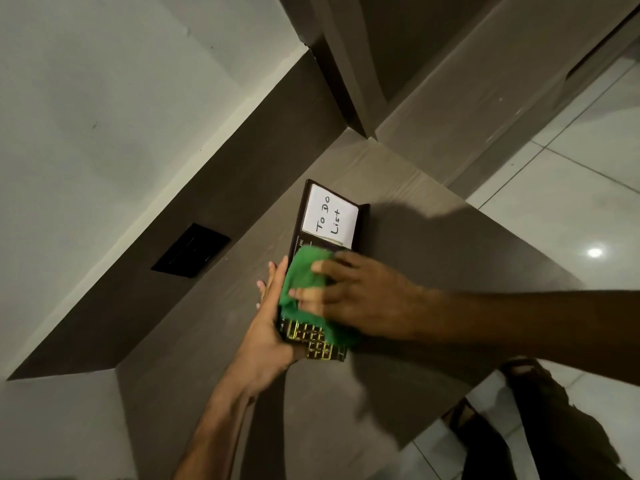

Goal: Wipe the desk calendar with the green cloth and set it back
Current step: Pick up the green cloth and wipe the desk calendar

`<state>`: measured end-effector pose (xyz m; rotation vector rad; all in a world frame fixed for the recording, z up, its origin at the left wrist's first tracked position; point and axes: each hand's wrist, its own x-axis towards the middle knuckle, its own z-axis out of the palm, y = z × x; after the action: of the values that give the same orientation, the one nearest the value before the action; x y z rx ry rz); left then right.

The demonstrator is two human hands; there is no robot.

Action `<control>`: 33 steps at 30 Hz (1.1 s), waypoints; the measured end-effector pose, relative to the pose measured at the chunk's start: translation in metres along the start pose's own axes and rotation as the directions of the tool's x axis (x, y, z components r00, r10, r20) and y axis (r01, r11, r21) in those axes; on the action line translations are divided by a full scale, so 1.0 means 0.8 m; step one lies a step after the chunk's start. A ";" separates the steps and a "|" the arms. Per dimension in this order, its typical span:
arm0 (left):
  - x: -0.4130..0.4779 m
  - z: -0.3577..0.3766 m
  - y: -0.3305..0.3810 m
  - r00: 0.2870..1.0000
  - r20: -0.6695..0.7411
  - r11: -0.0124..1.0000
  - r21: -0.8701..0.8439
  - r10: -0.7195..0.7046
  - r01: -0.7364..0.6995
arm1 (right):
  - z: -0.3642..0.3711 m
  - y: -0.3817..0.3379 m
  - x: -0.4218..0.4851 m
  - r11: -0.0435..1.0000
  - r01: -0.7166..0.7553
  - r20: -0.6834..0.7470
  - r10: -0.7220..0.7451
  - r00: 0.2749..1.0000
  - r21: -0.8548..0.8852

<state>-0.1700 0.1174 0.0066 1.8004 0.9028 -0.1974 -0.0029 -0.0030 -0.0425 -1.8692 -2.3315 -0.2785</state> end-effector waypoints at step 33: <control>0.001 -0.001 0.013 0.998 0.070 0.981 0.193 0.009 -0.023 | 0.042 0.002 -0.047 0.946 -0.274 0.053 0.268 0.962 0.175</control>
<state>-0.1627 0.1168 0.0146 1.9676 0.8436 -0.3457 0.0069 -0.0304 -0.0834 -2.0779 -2.0028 -0.0073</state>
